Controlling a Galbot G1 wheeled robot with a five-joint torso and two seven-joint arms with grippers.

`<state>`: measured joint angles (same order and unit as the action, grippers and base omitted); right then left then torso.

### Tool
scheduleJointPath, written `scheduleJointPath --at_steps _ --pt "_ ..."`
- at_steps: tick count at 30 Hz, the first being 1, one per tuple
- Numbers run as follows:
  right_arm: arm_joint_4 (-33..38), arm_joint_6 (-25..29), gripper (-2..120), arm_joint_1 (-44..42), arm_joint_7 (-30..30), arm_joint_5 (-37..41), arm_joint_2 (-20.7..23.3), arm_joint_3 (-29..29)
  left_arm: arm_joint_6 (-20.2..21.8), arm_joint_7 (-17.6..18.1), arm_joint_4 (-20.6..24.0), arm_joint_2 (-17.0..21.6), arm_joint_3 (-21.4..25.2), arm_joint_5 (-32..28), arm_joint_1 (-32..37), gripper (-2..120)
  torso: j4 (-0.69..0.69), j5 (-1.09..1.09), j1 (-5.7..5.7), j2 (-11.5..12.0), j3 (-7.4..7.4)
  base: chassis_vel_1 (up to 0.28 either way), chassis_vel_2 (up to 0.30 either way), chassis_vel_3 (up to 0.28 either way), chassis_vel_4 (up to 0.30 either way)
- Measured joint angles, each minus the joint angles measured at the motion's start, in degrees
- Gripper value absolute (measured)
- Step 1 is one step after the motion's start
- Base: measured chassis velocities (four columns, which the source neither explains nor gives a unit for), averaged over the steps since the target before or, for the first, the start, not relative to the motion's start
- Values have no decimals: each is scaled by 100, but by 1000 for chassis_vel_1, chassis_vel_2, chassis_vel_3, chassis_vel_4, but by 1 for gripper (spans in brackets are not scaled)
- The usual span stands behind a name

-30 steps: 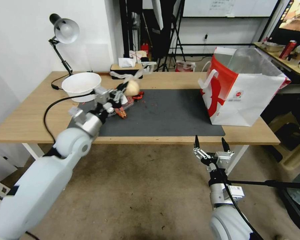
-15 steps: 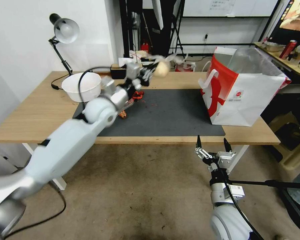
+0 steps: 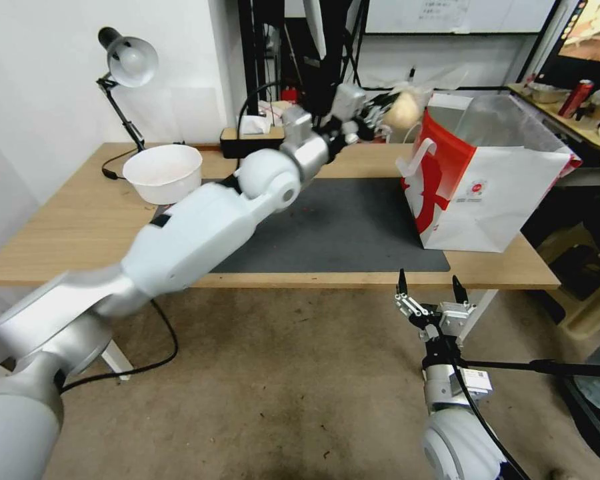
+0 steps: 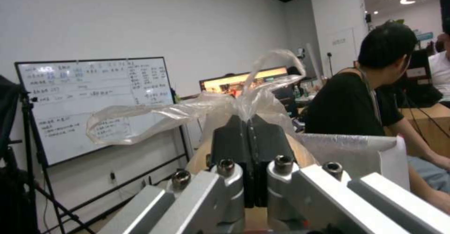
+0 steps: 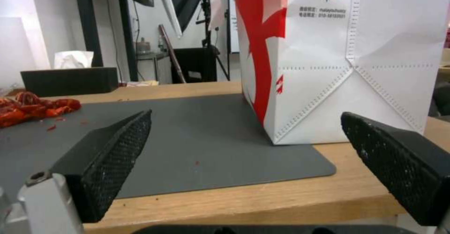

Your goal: Pick up the trash from the table and place it into the takeout bag.

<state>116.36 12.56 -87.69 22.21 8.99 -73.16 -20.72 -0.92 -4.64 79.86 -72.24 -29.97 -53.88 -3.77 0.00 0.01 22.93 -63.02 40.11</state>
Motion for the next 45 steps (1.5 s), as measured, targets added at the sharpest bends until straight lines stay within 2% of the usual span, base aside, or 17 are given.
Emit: scheduleJointPath --at_steps 10,16,28,31,35,42,45 --pt "-9 1 100 43 6 14 -42 -15 -44 -79 -636 -535 -280 -82 -505 0 -1 0 0 0 0 0 0 0 0" --pt "-35 27 100 46 6 4 -101 -23 -147 -169 -1159 -953 -618 -184 -825 0 0 0 0 0 0 0 0 0 0" --pt "-51 70 100 29 5 -29 -166 -26 -198 -278 -1812 -1667 -933 -262 -1073 0 0 0 0 0 -1 0 0 0 0" --pt "-30 71 100 24 4 -48 -194 -21 -212 -342 -2154 -1911 -1053 -359 -1191 0 -1 0 0 -1 -1 0 0 0 0" --pt "-37 94 100 12 2 -70 -198 -16 -92 -351 -2294 -1998 -1201 -577 -1247 0 -1 0 0 -1 -1 0 0 0 0" --pt "-104 137 100 37 -7 -69 -197 2 48 -339 -2428 -2011 -1262 -614 -1249 1 1 -1 0 -1 0 0 0 0 0" --pt "-104 141 100 37 -7 -66 -196 -6 58 -318 -2431 -2008 -1262 -610 -1249 10 1 -1 -1 -1 -1 0 0 0 0"
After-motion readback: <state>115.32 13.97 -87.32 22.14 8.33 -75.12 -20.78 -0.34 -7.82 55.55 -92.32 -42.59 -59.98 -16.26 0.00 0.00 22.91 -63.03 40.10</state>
